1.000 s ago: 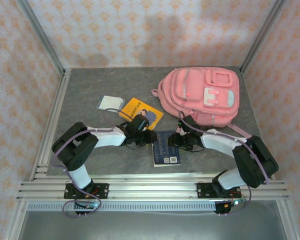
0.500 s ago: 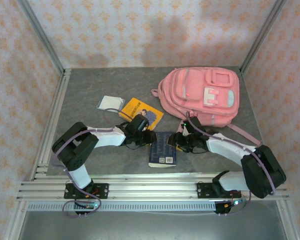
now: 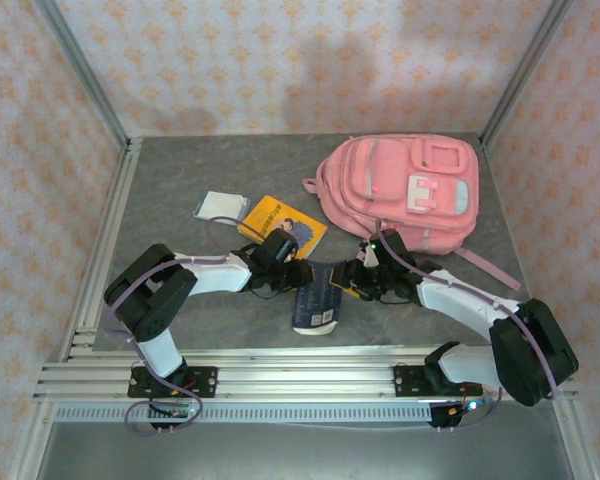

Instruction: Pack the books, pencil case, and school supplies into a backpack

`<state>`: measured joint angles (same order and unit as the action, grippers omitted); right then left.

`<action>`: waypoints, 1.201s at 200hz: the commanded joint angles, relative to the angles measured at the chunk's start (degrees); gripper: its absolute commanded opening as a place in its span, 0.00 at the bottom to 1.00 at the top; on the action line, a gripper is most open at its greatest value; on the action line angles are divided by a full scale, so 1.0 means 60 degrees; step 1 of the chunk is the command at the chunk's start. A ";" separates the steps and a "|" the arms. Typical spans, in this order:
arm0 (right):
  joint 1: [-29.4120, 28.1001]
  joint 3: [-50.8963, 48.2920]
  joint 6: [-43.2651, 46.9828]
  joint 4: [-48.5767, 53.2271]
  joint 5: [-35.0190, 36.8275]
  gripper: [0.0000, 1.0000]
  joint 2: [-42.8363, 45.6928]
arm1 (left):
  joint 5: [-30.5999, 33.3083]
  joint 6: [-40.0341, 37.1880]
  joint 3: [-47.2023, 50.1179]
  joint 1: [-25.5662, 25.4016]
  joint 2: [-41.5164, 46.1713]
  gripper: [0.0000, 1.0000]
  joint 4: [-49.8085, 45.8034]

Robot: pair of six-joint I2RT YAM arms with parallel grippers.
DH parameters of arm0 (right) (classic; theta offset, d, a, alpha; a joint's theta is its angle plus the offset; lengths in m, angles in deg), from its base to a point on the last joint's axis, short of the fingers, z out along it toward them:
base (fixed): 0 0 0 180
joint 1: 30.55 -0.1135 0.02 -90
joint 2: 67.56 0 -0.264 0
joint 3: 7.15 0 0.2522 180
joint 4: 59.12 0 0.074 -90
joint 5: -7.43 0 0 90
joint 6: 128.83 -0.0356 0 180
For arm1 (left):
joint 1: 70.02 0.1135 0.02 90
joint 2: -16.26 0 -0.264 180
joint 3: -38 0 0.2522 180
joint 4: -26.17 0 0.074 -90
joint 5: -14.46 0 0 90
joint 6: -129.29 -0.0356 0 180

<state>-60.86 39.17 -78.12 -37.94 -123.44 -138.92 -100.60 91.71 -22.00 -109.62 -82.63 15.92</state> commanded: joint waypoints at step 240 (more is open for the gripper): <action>-0.0587 -0.1261 -0.5320 -0.3744 0.7255 0.00 0.5138 | 0.0924 0.3829 0.1070 0.0648 0.5879 0.94 0.0068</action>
<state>-63.68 30.54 -101.92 -53.61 -89.40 -108.47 -100.25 105.57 -18.35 -104.20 -50.67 12.75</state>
